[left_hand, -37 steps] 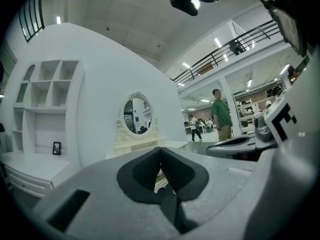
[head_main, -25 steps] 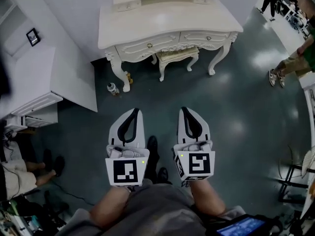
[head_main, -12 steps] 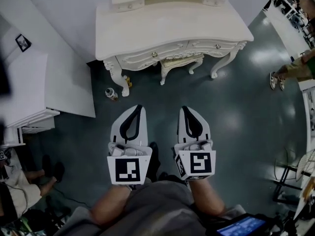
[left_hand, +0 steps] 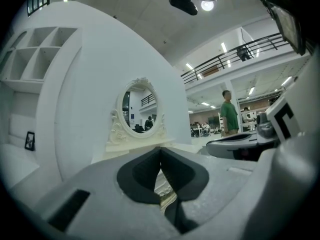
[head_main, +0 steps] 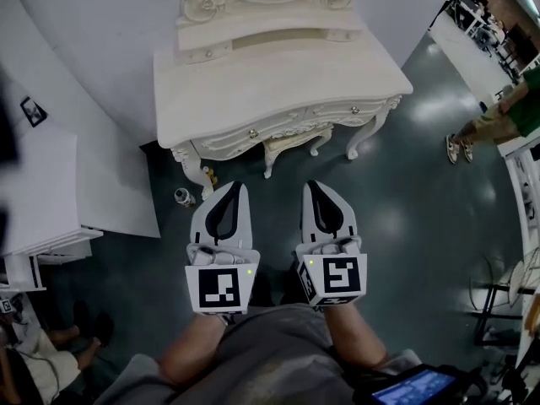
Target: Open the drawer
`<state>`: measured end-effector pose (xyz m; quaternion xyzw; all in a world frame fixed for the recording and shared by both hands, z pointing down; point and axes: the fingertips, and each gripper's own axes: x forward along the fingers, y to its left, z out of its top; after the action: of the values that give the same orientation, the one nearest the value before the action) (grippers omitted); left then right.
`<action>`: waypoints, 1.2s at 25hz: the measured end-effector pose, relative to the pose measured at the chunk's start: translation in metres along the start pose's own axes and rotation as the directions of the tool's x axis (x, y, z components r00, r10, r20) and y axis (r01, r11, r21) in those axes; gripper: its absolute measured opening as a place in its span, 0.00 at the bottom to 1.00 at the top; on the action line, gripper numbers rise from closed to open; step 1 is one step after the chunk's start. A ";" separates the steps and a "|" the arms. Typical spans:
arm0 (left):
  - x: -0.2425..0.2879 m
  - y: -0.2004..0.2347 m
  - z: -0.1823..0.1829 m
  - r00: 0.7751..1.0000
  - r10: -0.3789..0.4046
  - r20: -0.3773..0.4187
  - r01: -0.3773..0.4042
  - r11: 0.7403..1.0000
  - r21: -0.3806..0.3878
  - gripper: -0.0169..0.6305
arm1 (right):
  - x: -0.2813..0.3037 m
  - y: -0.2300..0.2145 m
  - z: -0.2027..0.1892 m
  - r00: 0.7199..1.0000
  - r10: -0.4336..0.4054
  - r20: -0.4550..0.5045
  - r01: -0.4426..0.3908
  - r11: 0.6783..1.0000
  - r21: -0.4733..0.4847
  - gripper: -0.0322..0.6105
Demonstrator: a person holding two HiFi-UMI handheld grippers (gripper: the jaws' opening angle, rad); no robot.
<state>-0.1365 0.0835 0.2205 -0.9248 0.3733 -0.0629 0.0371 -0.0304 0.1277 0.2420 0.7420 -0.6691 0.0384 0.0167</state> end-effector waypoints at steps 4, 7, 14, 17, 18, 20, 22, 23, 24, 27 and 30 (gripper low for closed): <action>0.017 -0.004 0.003 1.000 -0.014 0.010 0.014 1.000 0.008 0.05 | 0.010 -0.011 0.002 1.000 -0.016 0.011 0.016 1.000 0.004 0.07; 0.035 -0.007 0.006 1.000 -0.019 0.016 0.019 1.000 0.017 0.05 | 0.022 -0.025 0.006 1.000 -0.019 0.025 0.019 1.000 0.005 0.07; 0.085 -0.019 -0.006 0.999 0.016 -0.045 -0.015 1.000 0.006 0.05 | 0.059 -0.063 -0.002 0.999 0.032 -0.002 -0.032 0.999 0.023 0.07; 0.110 -0.023 -0.011 0.997 0.035 -0.062 -0.035 0.999 0.009 0.05 | 0.082 -0.079 -0.010 0.997 0.081 -0.017 -0.081 0.996 0.033 0.07; 0.119 -0.025 -0.012 0.997 0.042 -0.065 -0.041 0.999 0.011 0.05 | 0.090 -0.085 -0.011 0.995 0.100 -0.019 -0.099 0.994 0.037 0.07; 0.138 -0.029 -0.011 0.995 0.067 -0.072 -0.066 0.998 0.006 0.05 | 0.108 -0.098 -0.011 0.990 0.136 -0.022 -0.135 0.990 0.046 0.07; 0.157 -0.031 -0.008 0.991 0.105 -0.080 -0.105 0.994 0.008 0.05 | 0.125 -0.112 -0.009 0.984 0.178 -0.024 -0.176 0.983 0.052 0.07; 0.166 -0.031 -0.006 0.988 0.129 -0.087 -0.129 0.992 0.010 0.05 | 0.134 -0.119 -0.007 0.979 0.200 -0.025 -0.198 0.979 0.052 0.07; 0.174 -0.032 -0.004 0.984 0.154 -0.091 -0.154 0.988 0.011 0.05 | 0.141 -0.125 -0.004 0.975 0.222 -0.024 -0.220 0.974 0.052 0.07; 0.192 -0.032 0.007 0.971 0.227 -0.077 -0.226 0.974 0.016 0.05 | 0.158 -0.140 0.004 0.959 0.283 -0.012 -0.282 0.958 0.043 0.07; 0.202 -0.032 0.019 0.956 0.291 -0.047 -0.290 0.957 0.026 0.05 | 0.171 -0.148 0.013 0.943 0.332 0.007 -0.332 0.943 0.024 0.07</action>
<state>0.0327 -0.0336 0.2229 -0.8578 0.5051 -0.0837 0.0453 0.1349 -0.0270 0.2461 0.6188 -0.7841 0.0479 -0.0002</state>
